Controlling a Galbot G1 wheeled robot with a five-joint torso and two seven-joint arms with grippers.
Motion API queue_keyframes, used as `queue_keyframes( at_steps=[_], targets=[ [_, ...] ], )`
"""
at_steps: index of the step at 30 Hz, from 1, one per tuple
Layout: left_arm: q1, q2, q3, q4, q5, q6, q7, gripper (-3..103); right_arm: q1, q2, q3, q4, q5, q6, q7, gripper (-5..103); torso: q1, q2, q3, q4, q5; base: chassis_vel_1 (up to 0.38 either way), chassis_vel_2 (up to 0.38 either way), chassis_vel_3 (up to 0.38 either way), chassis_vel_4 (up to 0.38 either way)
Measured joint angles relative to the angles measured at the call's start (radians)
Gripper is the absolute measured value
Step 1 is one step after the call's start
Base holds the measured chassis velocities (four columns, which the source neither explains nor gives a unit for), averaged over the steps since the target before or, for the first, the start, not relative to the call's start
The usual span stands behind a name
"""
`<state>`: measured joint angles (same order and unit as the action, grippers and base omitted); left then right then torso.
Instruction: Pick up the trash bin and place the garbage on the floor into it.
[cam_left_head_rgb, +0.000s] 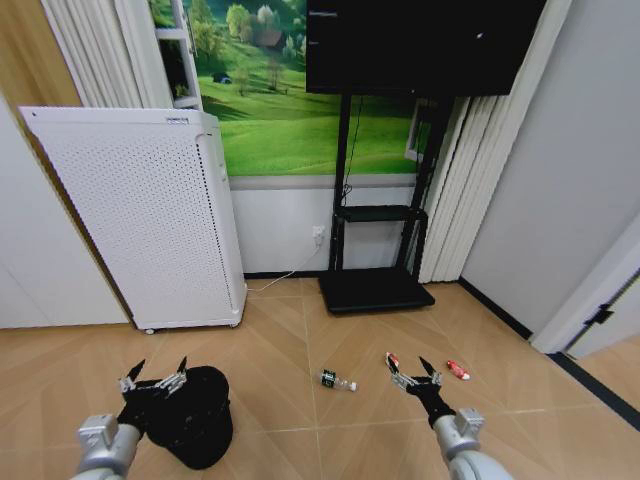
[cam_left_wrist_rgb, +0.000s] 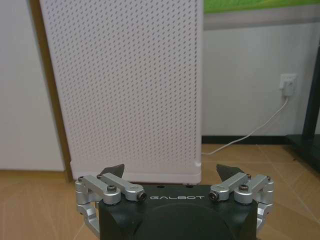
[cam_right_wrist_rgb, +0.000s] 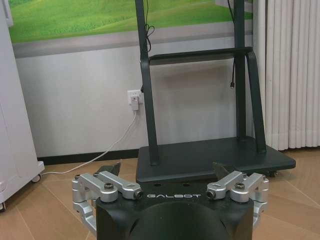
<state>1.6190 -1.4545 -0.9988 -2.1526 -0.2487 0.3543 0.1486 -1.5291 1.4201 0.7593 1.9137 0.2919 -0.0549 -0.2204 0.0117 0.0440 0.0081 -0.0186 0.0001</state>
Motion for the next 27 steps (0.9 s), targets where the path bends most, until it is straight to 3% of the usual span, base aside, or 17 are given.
queue_keyframes(
  at_steps=[1,2,3,4,7,9,19,27],
  targets=[
    [0.0,0.0,0.0,0.0,0.0,0.0,0.0,100,0.0,0.0,0.0,0.0,0.0,0.0,0.0,100,0.0,0.0,0.0,0.0,0.0,0.0,0.0,0.0,0.0],
    [0.0,0.001,-0.004,0.005,-0.002,0.033,-0.014,100,0.0,-0.001,0.0,-0.003,0.0,0.002,0.001,100,0.0,0.0,0.0,0.0,0.0,0.0,0.0,0.0,0.0],
    [-0.003,0.003,-0.008,0.01,0.0,0.103,-0.036,100,0.001,-0.001,-0.004,-0.008,-0.002,0.007,0.006,100,0.0,0.001,0.001,0.0,-0.0001,0.0,0.0,0.0,0.0],
    [-0.003,0.003,-0.008,0.01,0.0,0.103,-0.036,100,0.001,-0.001,-0.004,-0.008,-0.002,0.007,0.006,100,0.0,0.001,0.001,0.0,-0.0001,0.0,0.0,0.0,0.0],
    [-0.011,0.005,-0.012,0.019,-0.013,0.205,-0.071,100,0.01,0.005,-0.014,-0.018,-0.005,0.016,0.025,100,0.0,0.002,0.002,0.0,0.0,0.0,0.0,0.0,0.0],
    [-0.015,0.007,-0.013,0.028,-0.022,0.234,-0.079,100,0.017,0.01,-0.017,-0.023,-0.006,0.017,0.032,100,0.0,0.003,0.002,0.0,-0.0001,0.0,0.0,0.0,0.0],
    [-0.063,0.026,-0.012,0.101,-0.075,0.266,-0.074,100,0.025,0.015,-0.021,-0.029,-0.006,0.018,0.049,100,0.001,0.006,0.005,0.0,-0.0002,0.0,0.0,0.0,0.0],
    [-0.05,0.019,-0.033,0.116,-0.042,0.275,-0.069,100,0.028,0.008,-0.017,-0.041,0.0,0.02,0.053,100,0.002,0.007,0.006,0.0,-0.0001,0.0,0.0,0.0,0.0]
  ],
)
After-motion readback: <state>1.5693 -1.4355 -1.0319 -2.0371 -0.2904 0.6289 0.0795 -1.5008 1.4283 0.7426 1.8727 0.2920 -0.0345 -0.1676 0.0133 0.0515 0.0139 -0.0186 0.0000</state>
